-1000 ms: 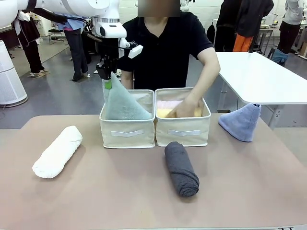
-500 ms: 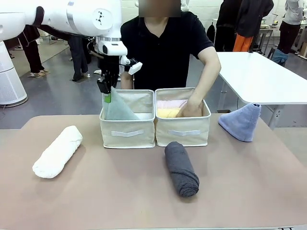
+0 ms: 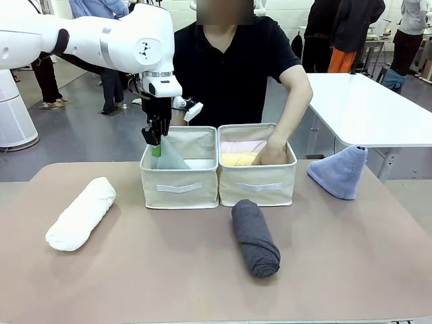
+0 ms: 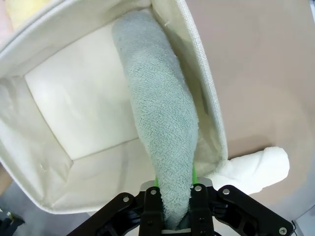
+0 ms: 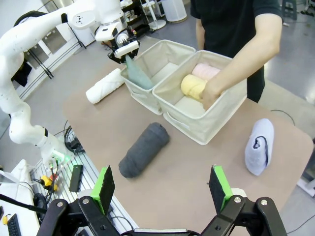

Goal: Sort the towels based on their folding style.
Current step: Pick up one triangle-folded towel and place it in the left Fabric basket.

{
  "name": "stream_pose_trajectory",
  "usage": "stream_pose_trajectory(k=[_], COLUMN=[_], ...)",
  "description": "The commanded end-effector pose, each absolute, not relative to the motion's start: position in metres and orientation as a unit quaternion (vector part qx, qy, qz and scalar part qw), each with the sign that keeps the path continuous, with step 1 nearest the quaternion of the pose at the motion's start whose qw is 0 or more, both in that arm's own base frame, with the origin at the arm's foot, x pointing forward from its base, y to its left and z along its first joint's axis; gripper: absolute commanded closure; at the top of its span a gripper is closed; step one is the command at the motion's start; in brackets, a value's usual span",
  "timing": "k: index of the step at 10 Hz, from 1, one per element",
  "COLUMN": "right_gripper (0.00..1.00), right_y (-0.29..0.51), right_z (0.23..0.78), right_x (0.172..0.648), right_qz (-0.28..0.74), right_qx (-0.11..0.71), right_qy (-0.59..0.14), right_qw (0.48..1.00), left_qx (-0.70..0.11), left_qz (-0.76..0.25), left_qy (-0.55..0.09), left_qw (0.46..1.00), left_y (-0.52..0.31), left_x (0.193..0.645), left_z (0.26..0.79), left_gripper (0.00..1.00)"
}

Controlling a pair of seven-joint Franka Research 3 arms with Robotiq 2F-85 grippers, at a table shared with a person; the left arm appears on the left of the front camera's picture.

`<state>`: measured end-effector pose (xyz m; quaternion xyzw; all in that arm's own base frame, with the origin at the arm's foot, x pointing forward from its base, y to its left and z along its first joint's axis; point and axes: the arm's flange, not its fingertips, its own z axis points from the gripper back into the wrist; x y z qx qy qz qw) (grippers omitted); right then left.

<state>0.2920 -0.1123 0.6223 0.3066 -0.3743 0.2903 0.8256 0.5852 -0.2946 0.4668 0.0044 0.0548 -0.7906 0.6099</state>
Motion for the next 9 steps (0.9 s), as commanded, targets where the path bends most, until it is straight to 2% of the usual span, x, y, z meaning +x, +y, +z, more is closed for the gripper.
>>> stream_pose_trajectory(k=[1, 5, 6, 7, 8, 9], right_gripper=[0.00, 0.00, 0.00, 0.00, 0.00, 0.00], right_y=[-0.1116, -0.1116, -0.1116, -0.1116, -0.1116, -0.1116], right_z=[0.6208, 0.6208, 0.6208, 0.6208, 0.6208, 0.6208], right_x=[0.2936, 0.2936, 0.2936, 0.2936, 0.2936, 0.2936], right_qz=[0.295, 0.295, 0.295, 0.295, 0.295, 0.295], right_qx=[0.316, 0.316, 0.316, 0.316, 0.316, 0.316], right_qy=[-0.380, -0.380, -0.380, -0.380, -0.380, -0.380], right_qw=[0.818, 0.818, 0.818, 0.818, 0.818, 0.818], left_qx=[0.015, 0.010, 0.007, 0.006, 0.005, 0.005], left_qz=[-0.790, -0.787, -0.782, -0.783, -0.783, -0.783], left_qy=[0.061, 0.072, 0.077, 0.077, 0.075, 0.074], left_qw=[0.610, 0.612, 0.618, 0.617, 0.618, 0.617], left_y=[-0.2897, -0.2904, -0.2907, -0.2910, -0.2912, -0.2916], left_x=[0.5737, 0.5724, 0.5726, 0.5724, 0.5719, 0.5716], left_z=[0.4585, 0.4543, 0.4541, 0.4545, 0.4559, 0.4574], left_gripper=[0.82, 0.82, 0.73, 0.23, 0.14, 0.00])
